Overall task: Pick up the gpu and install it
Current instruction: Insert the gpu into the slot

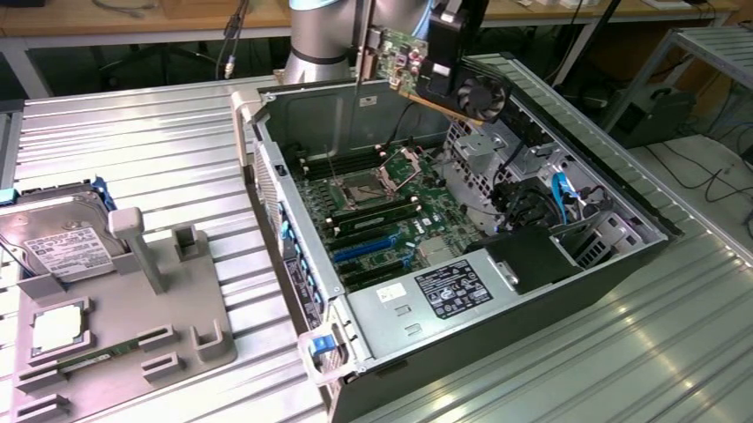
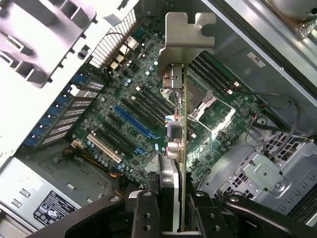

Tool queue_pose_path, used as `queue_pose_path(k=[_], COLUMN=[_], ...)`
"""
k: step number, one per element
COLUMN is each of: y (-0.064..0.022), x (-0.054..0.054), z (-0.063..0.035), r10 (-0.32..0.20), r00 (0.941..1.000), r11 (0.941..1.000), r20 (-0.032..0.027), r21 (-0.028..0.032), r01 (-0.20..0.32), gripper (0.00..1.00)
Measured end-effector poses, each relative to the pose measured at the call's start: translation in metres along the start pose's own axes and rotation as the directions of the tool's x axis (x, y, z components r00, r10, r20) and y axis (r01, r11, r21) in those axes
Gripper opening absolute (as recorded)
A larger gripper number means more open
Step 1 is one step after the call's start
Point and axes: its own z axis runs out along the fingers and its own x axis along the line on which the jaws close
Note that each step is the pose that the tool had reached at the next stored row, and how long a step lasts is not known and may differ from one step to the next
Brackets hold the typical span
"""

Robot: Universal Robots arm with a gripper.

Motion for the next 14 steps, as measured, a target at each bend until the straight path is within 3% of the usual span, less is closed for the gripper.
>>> queue_pose_path(k=[7,14], y=[-0.0001,-0.0001], x=[-0.0001,-0.0001], z=[0.0000,0.0000], r10=[-0.084,-0.176], r00=[0.9965,0.9844], r11=[0.9965,0.9844], r20=[0.0027,0.0058], r21=[-0.0011,-0.0022], r01=[0.084,0.176], gripper=[0.29,0.29])
